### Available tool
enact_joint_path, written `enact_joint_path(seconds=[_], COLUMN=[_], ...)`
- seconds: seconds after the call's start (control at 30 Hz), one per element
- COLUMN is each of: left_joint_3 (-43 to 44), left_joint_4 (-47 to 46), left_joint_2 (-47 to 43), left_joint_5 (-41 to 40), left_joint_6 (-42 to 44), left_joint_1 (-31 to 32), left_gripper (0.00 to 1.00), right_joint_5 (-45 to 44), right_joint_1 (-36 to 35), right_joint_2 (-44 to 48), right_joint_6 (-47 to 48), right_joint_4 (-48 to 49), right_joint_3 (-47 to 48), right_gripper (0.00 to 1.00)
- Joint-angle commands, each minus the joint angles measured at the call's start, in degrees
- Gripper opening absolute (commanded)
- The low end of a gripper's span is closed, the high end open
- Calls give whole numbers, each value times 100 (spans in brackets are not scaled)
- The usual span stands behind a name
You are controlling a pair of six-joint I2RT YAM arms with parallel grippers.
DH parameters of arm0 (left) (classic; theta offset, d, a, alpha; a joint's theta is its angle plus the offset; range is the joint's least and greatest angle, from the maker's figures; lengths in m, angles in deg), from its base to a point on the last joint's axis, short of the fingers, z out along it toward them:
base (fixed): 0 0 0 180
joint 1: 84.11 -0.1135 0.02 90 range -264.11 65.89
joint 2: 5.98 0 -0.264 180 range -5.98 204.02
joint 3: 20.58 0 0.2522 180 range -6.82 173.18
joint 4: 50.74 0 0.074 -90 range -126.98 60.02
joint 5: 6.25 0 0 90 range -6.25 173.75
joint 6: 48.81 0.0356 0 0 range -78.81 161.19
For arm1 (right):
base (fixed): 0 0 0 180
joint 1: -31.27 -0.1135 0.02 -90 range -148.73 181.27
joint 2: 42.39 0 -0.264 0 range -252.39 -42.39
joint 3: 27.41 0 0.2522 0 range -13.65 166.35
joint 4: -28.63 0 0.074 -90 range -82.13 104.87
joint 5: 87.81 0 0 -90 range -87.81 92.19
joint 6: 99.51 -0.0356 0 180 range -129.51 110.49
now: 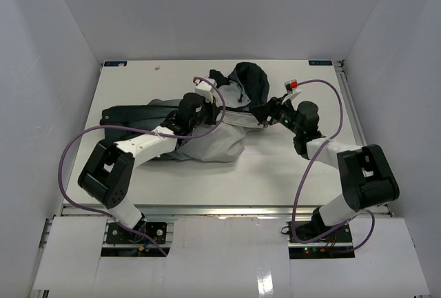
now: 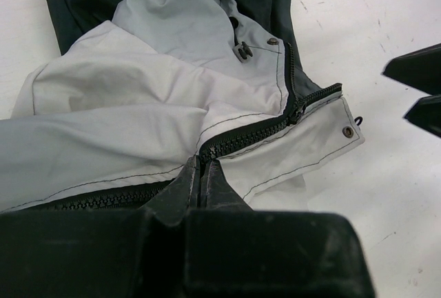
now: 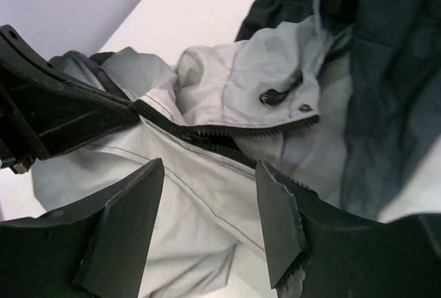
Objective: Zip up the jacket
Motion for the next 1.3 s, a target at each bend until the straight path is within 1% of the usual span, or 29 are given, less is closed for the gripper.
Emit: enact_joint_path(seconds=[0.0,0.13,0.33,0.93,1.27], left_joint_3=[-57,-93,-110,-89,-88], left_joint_4=[-358,-407,-429,-430,-461], left_joint_2=[-473,-473,-487,-553,-504], left_joint_5=[202,414,446,419,413], left_joint_6=[-51,-95,-88,-136,-145], left_joint_1=[-16,-16,-16,-16,-16], left_gripper=[0,0,0,0,0], right_joint_5=[968,1284,1274,1021,833], right_joint_1=[-12,-21,-71,-223,-223], right_joint_2=[-582,-1007,-1297,-1452,-1527], right_joint_6=[-509,-861,-926,-740,-512], right_joint_4=[919,1390,1467,1610,1366], right_joint_3=[536,792,979,692,775], right_gripper=[60,57,56,53,54])
